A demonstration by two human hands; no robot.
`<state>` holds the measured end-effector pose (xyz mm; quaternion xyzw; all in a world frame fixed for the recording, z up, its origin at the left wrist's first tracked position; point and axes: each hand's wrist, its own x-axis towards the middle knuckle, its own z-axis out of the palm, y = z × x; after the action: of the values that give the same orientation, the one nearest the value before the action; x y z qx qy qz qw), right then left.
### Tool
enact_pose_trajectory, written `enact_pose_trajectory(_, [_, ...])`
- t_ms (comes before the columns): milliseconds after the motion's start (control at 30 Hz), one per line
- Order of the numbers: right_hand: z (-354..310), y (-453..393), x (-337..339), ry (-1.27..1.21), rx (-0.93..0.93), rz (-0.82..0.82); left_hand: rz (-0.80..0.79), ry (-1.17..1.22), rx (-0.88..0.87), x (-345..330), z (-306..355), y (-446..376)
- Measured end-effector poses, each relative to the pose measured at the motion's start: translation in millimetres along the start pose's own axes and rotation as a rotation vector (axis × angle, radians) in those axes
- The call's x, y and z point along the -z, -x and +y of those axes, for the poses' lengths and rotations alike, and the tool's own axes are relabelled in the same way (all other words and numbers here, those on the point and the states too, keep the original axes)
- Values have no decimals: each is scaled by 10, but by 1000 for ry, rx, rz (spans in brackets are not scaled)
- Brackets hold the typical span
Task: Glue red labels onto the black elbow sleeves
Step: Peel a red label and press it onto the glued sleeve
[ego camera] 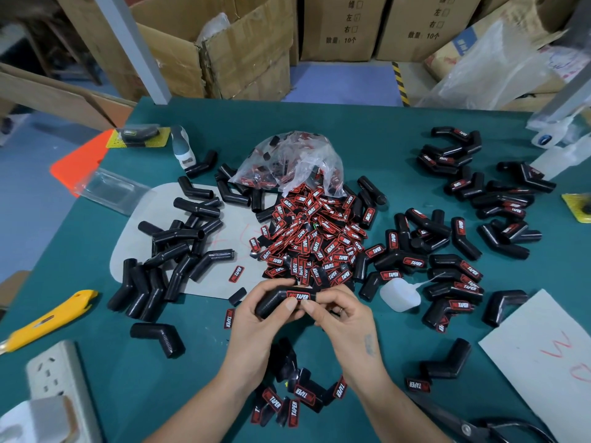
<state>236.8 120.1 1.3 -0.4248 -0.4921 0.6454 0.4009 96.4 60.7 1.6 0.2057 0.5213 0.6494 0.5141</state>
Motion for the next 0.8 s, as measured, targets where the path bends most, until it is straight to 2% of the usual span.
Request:
enact_pose_trajectory(300, [-22,13,4,-6,-89,-59,-26,-90,-45,-13,37,15])
enact_pose_trajectory(800, [-51,13,-11,-86,-73,-45,-33,-115,-79,-33,79,33])
